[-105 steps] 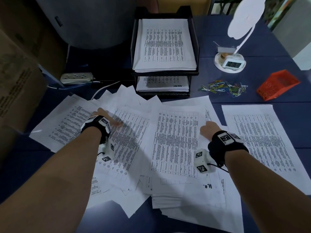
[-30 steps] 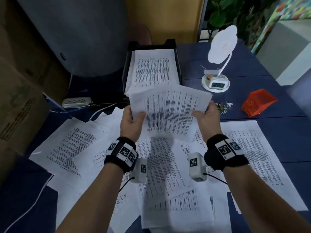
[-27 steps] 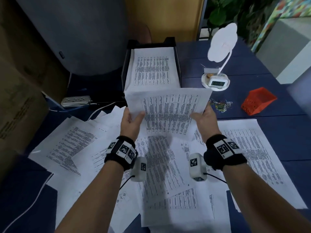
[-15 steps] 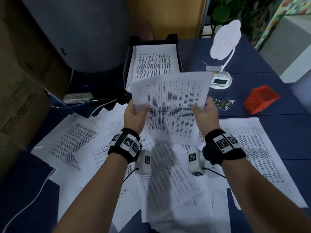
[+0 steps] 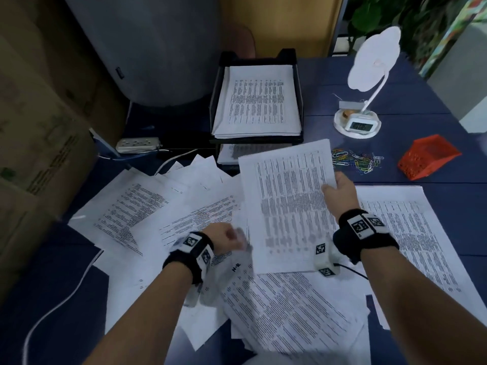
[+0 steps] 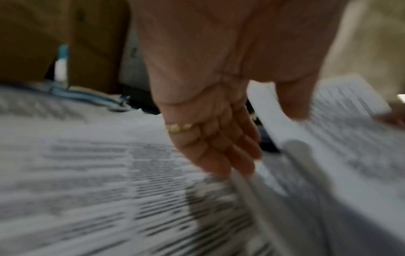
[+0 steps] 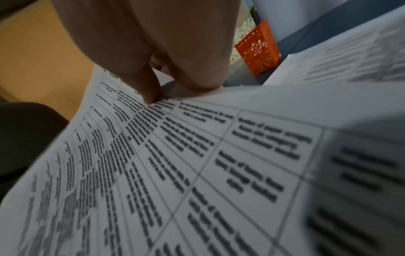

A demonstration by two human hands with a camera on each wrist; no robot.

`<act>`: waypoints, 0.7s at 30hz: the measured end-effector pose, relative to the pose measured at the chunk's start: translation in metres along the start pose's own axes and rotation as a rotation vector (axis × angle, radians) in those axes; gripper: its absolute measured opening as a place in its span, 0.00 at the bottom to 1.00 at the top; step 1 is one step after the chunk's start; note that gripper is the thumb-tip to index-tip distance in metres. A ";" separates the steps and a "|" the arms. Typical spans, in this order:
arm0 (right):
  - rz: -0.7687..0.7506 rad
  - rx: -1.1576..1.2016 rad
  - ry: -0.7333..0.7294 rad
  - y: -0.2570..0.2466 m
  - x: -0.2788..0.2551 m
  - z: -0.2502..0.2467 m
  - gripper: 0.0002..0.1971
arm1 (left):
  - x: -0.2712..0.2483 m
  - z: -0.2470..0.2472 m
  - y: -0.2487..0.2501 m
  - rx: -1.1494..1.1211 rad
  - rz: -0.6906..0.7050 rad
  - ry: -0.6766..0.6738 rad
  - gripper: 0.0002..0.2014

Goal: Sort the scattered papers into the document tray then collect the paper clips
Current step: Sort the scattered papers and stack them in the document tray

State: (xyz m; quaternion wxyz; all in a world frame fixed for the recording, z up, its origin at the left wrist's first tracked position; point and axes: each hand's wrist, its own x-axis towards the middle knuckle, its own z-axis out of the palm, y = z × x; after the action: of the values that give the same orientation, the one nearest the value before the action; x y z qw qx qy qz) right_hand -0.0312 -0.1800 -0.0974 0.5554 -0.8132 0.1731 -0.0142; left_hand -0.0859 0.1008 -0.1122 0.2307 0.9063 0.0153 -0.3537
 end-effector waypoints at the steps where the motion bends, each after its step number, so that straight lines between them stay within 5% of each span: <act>1: 0.004 -0.044 -0.013 0.002 0.000 -0.003 0.10 | -0.001 0.005 -0.001 0.067 -0.026 -0.048 0.14; 11: 0.085 -0.225 -0.162 0.011 0.008 -0.011 0.20 | 0.008 0.022 0.005 0.236 0.013 -0.141 0.11; 18: 0.227 -0.320 -0.377 0.017 -0.002 -0.015 0.29 | 0.014 -0.007 -0.020 -0.144 -0.017 0.185 0.11; 21: 0.228 -0.414 -0.493 0.020 -0.014 -0.008 0.27 | 0.012 -0.010 -0.020 -0.261 -0.017 0.189 0.10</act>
State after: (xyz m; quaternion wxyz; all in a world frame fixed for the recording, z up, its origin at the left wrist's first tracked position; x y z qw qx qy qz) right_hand -0.0517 -0.1893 -0.1102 0.4017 -0.8631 0.1225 0.2804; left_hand -0.0745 0.1215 -0.1216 0.3408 0.8977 0.0905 -0.2641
